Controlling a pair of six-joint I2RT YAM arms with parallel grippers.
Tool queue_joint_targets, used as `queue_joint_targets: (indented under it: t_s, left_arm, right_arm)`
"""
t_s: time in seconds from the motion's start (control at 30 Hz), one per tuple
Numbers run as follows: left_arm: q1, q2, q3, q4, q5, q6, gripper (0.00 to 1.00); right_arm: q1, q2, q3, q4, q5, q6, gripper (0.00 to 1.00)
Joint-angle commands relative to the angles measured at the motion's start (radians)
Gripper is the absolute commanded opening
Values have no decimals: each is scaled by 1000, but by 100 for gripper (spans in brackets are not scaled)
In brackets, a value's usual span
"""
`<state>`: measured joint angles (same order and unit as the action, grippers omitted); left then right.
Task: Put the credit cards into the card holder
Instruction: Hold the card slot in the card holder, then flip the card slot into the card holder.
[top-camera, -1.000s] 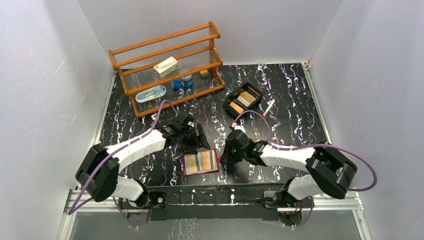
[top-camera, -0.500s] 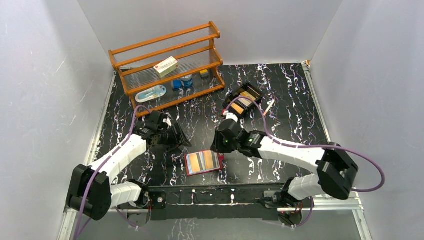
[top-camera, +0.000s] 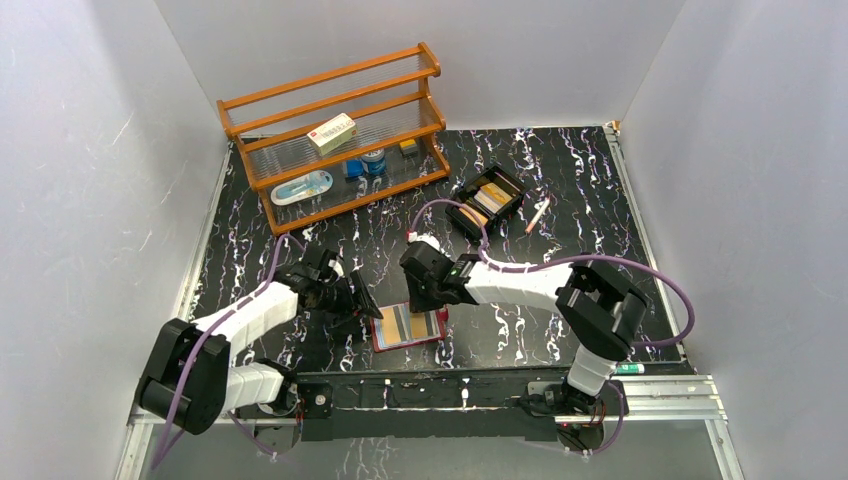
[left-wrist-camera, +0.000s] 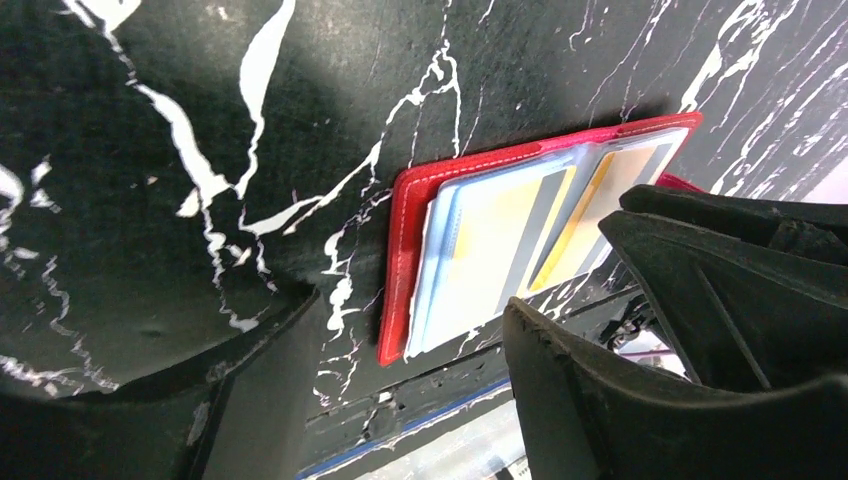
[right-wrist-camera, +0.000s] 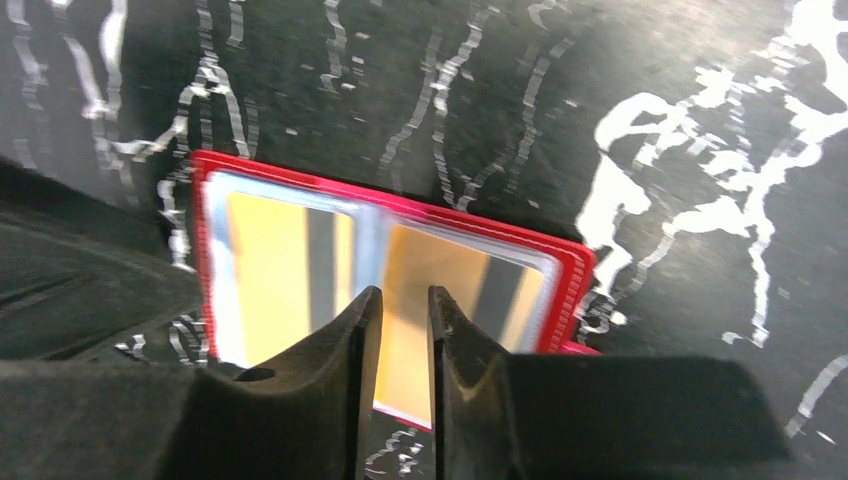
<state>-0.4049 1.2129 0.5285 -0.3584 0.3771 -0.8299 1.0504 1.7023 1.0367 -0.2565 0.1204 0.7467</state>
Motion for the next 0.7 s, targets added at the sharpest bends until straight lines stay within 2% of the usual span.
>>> queue_joint_targets:
  t_s: [0.0, 0.13, 0.27, 0.4, 0.5, 0.67]
  left_arm:
    - [4, 6, -43, 97, 85, -35, 65]
    - [5, -4, -89, 187, 120, -71, 65]
    - [3, 46, -131, 355, 258, -120, 65]
    - [-6, 13, -132, 402, 264, -128, 64]
    - [-13, -47, -151, 499, 286, -171, 60]
    - [-21, -61, -174, 549, 284, -189, 48]
  right_arm:
    - [6, -32, 29, -129, 158, -56, 33]
    - [5, -51, -58, -63, 132, -66, 32]
    - [5, -27, -113, -35, 105, -30, 28]
    - [4, -39, -155, -37, 117, -4, 28]
    - [5, -45, -188, 2, 85, 12, 28]
    - [5, -48, -207, 33, 63, 26, 28]
